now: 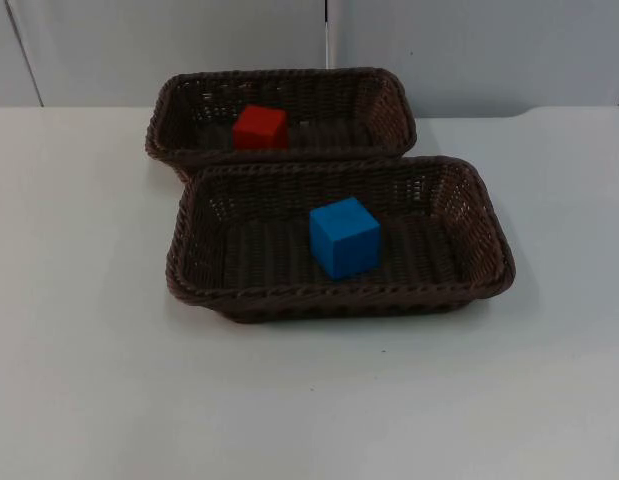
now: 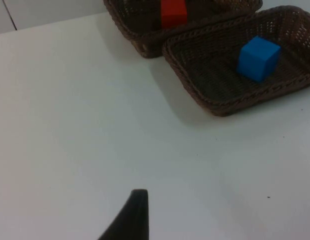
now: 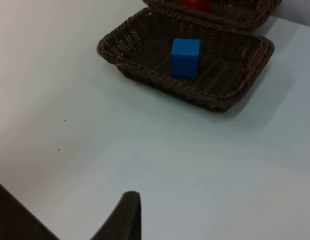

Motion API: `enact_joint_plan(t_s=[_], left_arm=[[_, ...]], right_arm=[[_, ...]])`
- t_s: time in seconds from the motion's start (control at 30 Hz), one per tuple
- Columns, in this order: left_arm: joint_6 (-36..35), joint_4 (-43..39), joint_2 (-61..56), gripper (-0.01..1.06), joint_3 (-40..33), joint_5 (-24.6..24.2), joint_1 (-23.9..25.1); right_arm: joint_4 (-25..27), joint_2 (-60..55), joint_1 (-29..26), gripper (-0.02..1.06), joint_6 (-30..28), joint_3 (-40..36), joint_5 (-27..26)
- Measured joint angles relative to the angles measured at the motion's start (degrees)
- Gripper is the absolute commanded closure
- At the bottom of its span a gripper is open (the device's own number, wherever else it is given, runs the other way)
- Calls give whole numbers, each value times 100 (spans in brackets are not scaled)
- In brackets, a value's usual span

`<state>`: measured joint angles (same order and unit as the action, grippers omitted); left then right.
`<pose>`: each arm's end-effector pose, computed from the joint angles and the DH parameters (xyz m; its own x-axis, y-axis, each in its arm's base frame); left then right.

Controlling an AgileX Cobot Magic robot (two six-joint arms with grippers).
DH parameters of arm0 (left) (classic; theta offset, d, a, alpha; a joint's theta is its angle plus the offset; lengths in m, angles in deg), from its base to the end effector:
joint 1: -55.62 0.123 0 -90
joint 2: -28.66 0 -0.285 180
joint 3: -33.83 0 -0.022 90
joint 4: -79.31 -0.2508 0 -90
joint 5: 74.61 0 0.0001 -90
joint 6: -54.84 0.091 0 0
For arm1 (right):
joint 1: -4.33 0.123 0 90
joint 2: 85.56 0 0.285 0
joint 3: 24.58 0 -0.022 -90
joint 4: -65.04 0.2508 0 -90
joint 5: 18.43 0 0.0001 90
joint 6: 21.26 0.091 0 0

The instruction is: Pick up one cube with the left hand and place it into the upper basket. Pick up one cube with the right hand and place it into the lower basket.

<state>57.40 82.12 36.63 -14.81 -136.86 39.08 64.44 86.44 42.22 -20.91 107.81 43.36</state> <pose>-0.0063 -0.0023 0.2750 -0.4552 0.1579 -0.8763 0.3309 0.9437 -0.0018 -0.0050 -0.0049 0.2805 -0.3639 -0.2817 -0.8878 -0.6072 0.7945 -0.0032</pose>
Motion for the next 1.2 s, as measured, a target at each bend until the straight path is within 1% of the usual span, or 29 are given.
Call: enact_joint_plan(t_s=[0.27, 0.4, 0.47, 0.6, 0.63, 0.7, 1.2], left_arm=[[0, 0, 0, 0, 0, 0, 87], [0, 0, 0, 0, 0, 0, 646], [0, 0, 0, 0, 0, 0, 723], [0, 0, 0, 0, 0, 0, 1249], [0, 0, 0, 0, 0, 0, 1249], [0, 0, 0, 0, 0, 0, 1405], [0, 0, 0, 0, 0, 0, 1430]], right_arm=[[0, 0, 0, -1, 0, 0, 0], [0, 0, 0, -1, 0, 0, 0], [0, 0, 0, -1, 0, 0, 0], [0, 0, 0, -1, 0, 0, 0], [0, 0, 0, -1, 0, 0, 0], [0, 0, 0, -1, 0, 0, 0], [0, 0, 0, -1, 12, 0, 0]])
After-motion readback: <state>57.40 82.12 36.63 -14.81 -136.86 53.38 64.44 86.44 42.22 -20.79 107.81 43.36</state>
